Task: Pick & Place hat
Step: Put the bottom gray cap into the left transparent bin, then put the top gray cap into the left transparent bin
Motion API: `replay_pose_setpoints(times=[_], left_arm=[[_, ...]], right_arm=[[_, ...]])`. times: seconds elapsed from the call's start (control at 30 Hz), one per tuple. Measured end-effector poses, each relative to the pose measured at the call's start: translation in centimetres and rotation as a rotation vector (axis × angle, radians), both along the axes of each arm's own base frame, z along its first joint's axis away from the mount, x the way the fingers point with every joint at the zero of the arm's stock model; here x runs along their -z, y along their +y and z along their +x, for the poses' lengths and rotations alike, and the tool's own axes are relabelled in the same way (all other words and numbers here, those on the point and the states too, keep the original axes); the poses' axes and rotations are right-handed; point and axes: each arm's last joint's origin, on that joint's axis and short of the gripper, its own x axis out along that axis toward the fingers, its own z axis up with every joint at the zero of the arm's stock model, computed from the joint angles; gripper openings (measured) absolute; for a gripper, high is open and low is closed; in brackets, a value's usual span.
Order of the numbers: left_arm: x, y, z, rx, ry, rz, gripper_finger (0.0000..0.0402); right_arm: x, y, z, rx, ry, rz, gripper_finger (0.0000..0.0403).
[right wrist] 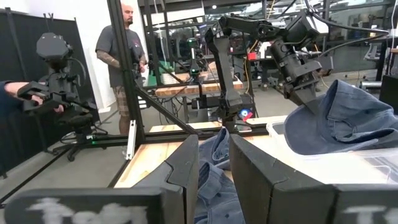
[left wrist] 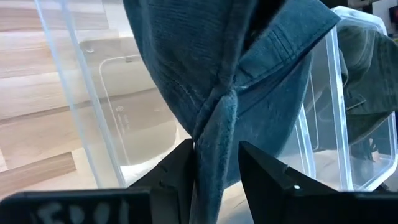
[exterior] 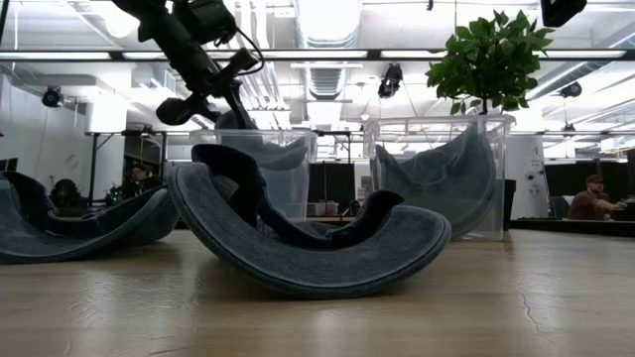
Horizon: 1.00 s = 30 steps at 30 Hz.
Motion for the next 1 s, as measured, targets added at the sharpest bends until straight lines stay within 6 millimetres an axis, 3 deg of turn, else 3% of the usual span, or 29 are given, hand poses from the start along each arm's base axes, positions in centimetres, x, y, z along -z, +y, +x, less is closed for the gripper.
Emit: replay_pose_setpoints(times=[0.43, 1.0], left_arm=[[-0.2, 0.0, -0.1, 0.031, 0.017, 0.026, 0.0117], [-6.0, 0.0, -1.6, 0.041, 0.132, 0.18, 0.0117]], right_arm=[[0.0, 0.0, 0.0, 0.0, 0.0, 0.0, 0.0086], [0.0, 0.0, 0.0, 0.001, 0.0, 0.002, 0.0086]])
